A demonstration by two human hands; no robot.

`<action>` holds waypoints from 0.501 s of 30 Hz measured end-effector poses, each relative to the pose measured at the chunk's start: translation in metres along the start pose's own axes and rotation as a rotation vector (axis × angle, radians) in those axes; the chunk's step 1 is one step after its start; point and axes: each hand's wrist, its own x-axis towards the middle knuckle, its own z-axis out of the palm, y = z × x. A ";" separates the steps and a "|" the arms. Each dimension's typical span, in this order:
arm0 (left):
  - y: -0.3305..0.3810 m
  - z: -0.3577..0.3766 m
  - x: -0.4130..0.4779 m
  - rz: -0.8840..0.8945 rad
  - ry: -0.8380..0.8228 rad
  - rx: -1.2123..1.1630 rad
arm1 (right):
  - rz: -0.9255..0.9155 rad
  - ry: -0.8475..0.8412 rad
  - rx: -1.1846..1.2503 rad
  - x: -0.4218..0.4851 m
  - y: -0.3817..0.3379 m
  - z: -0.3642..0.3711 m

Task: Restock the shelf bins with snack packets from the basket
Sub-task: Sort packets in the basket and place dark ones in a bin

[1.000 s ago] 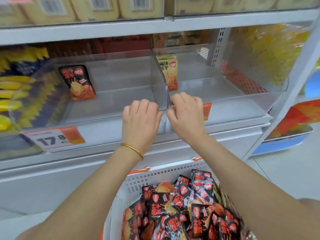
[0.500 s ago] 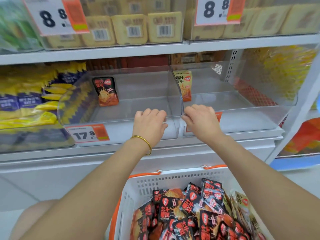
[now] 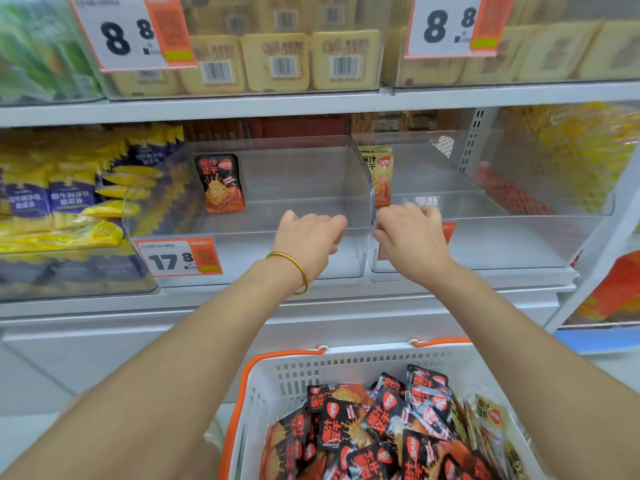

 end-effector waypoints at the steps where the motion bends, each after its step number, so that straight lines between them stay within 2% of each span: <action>1: 0.000 -0.003 -0.001 0.002 0.001 -0.008 | 0.001 0.000 -0.001 -0.002 0.000 -0.003; 15: 0.026 -0.013 -0.052 -0.003 0.015 -0.017 | -0.012 -0.035 -0.021 -0.058 -0.015 -0.022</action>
